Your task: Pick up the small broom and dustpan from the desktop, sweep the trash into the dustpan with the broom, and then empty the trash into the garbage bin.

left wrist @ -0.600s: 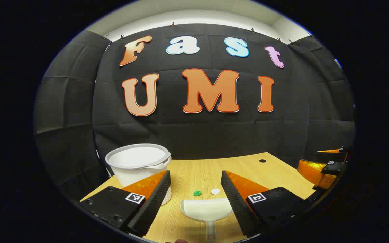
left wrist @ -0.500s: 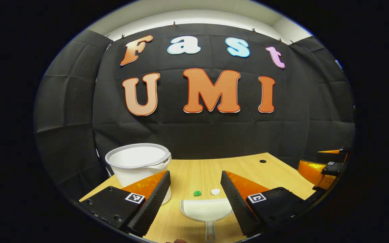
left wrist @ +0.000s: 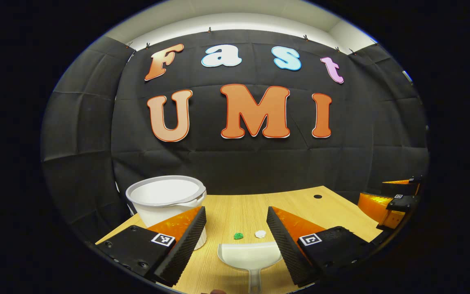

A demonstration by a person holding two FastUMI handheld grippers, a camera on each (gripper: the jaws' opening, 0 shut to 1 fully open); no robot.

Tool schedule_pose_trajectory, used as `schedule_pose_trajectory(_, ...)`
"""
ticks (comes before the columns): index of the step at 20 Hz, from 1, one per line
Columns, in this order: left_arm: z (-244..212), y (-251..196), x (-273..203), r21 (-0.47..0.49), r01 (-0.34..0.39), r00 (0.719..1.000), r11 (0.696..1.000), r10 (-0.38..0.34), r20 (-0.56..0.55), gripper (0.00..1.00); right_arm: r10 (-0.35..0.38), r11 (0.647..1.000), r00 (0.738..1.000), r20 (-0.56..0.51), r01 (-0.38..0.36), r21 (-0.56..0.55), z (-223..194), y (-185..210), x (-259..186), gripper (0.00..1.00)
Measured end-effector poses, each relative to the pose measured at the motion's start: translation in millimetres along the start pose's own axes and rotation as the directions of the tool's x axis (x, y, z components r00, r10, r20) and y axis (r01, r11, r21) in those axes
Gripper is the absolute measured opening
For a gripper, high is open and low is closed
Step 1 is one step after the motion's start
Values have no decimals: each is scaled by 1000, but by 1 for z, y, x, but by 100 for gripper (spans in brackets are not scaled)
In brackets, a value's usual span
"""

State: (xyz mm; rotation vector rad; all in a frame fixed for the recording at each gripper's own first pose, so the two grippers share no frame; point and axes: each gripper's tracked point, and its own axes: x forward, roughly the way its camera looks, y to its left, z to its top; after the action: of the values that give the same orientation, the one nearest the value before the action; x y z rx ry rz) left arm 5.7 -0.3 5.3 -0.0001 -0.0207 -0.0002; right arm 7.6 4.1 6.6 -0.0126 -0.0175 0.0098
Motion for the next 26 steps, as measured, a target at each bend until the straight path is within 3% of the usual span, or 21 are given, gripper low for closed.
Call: schedule_pose_trajectory(26,-16,2,14,-22,35,998,999,-36,-49,94,-6,1000,1000,-30,6,-7,-12,2,3,94)
